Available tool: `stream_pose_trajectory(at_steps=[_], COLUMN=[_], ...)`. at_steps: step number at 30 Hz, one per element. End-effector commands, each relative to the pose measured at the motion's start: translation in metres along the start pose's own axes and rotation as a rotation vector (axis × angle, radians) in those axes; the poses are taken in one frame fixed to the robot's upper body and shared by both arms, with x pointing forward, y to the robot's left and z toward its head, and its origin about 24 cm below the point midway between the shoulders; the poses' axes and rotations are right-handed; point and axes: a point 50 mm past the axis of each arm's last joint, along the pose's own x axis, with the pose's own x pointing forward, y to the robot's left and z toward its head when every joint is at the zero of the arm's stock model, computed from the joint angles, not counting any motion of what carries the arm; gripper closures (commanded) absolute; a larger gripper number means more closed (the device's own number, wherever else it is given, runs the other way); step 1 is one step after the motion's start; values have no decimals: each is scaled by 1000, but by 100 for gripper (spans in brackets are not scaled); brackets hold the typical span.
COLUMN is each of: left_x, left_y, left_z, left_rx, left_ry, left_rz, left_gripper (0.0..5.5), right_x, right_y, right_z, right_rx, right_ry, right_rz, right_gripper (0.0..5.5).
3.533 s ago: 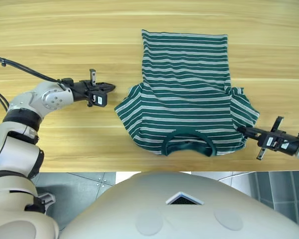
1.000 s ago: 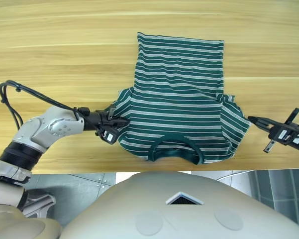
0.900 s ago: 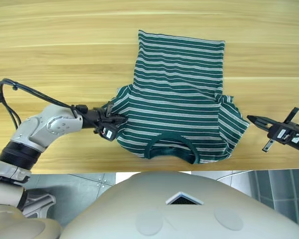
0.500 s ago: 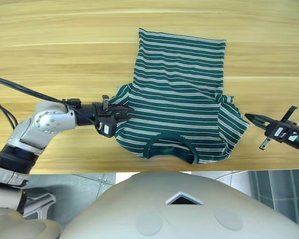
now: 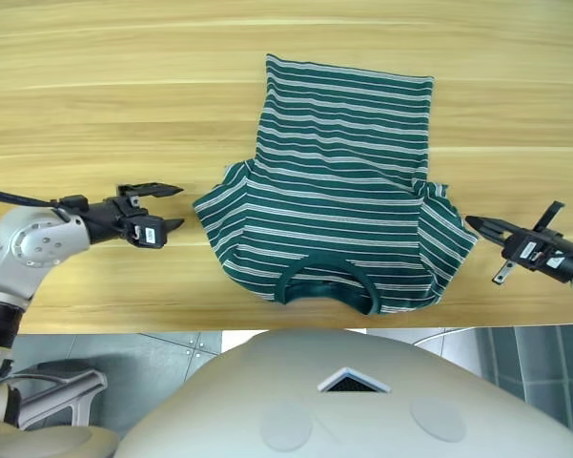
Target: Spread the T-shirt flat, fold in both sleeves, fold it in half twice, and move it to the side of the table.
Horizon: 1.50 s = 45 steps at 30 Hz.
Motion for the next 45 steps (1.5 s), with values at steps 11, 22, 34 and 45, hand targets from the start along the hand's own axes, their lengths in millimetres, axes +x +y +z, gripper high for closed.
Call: stream_pose_trajectory(at_steps=[11, 22, 34, 45], left_x=[25, 33, 29, 15], left_y=[-25, -21, -7, 21], left_z=[-6, -3, 0, 11], left_rx=[36, 55, 69, 135], left_ry=[-9, -30, -29, -74], left_rz=[-88, -109, -64, 49], left_gripper=[382, 548, 548, 548], right_x=[1, 2, 2, 5], right_y=[2, 5, 6, 8], right_z=[1, 2, 2, 1], right_rx=[-8, -3, 2, 8], right_ry=[-4, -10, -11, -15], right_rz=[5, 10, 5, 7], right_gripper=[550, 550, 550, 550])
